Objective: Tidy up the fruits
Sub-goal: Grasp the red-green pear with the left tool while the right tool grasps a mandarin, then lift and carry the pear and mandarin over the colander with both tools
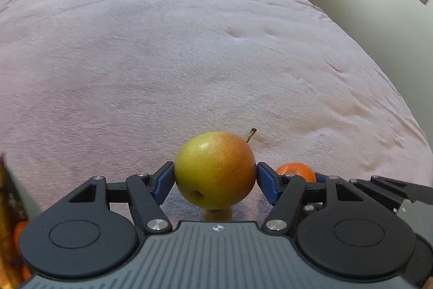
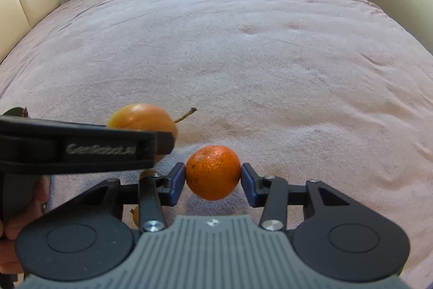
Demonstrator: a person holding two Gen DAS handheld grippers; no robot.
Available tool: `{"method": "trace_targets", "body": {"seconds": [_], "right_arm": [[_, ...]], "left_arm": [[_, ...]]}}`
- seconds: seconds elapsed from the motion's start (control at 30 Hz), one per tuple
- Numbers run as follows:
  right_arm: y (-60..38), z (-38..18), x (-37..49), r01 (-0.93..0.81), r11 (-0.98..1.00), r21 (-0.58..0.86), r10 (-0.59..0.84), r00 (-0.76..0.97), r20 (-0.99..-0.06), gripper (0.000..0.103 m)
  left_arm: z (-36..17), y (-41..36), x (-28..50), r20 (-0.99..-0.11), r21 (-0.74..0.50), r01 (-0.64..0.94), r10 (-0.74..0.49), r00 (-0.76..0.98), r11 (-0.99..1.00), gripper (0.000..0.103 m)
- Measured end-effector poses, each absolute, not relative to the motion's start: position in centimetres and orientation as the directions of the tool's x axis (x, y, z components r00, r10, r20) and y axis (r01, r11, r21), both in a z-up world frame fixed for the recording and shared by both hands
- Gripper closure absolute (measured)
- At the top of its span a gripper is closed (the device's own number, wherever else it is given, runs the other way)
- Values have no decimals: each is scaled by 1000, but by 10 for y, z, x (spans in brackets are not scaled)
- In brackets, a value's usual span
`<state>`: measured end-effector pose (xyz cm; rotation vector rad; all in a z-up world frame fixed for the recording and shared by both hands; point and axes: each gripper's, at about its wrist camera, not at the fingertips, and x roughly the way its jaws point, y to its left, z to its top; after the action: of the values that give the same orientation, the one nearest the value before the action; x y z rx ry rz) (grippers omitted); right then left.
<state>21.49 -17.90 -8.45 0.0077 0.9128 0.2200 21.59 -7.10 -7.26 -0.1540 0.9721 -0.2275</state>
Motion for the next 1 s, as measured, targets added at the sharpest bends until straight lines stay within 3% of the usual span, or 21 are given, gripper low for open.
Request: {"method": "trace_targets", "body": {"seconds": [0.53,1.0], "right_arm": [[-165,-40,189,-257,959,122,266,658,-705,60],[-112,-13,154,-456,880,134,431,644,-632,60]], "left_arm": [[-5,-39,159,-743,-183,57,-176,645,981,28],[18,19,109,-730,-155,-67,-69,680,986,28]]}}
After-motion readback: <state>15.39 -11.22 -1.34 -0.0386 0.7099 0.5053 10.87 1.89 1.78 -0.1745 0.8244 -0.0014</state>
